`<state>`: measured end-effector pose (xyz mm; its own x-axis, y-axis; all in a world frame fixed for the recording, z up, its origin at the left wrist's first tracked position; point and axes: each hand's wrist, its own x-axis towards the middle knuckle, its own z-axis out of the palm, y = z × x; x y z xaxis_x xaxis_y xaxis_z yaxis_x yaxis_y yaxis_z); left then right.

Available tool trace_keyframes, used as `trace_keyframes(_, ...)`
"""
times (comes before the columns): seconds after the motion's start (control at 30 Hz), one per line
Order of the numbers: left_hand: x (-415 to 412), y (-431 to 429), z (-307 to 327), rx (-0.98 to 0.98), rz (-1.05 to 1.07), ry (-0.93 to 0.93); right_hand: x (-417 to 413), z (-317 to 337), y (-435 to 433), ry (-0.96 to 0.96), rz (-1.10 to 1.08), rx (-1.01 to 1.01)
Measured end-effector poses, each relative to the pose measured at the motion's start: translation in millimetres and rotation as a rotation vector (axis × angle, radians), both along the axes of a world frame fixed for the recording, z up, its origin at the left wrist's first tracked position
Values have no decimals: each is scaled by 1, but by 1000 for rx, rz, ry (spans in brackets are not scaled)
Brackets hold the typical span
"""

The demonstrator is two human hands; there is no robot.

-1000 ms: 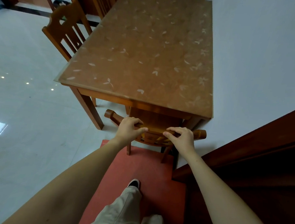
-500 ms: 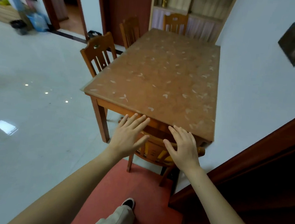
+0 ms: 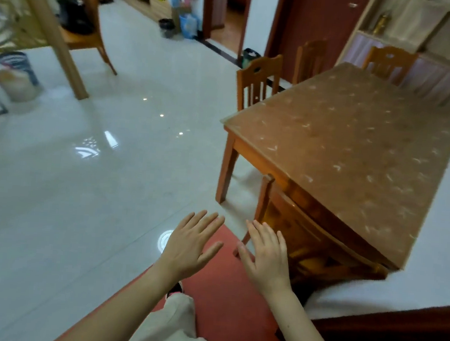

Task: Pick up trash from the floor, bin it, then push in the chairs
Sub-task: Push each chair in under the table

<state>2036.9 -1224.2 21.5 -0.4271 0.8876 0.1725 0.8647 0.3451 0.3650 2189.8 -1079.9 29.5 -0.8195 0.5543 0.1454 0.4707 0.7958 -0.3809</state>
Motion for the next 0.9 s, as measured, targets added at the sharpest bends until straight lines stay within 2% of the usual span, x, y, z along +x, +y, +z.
trace_keyframes(0.27,-102,-71,2,64,299,-33,-143,-5,-29,43,208,-26)
trace_keyframes(0.57,-285,-155,4,-30,503,-28,-359,-17,-88,86,411,-72)
trace_keyframes(0.73,-379,-153,27,-2,523,-5,-446,1,-79,119,429,-52)
trace_keyframes(0.9,-457,-109,20,20,504,-26,-523,2,-33,142,393,-44)
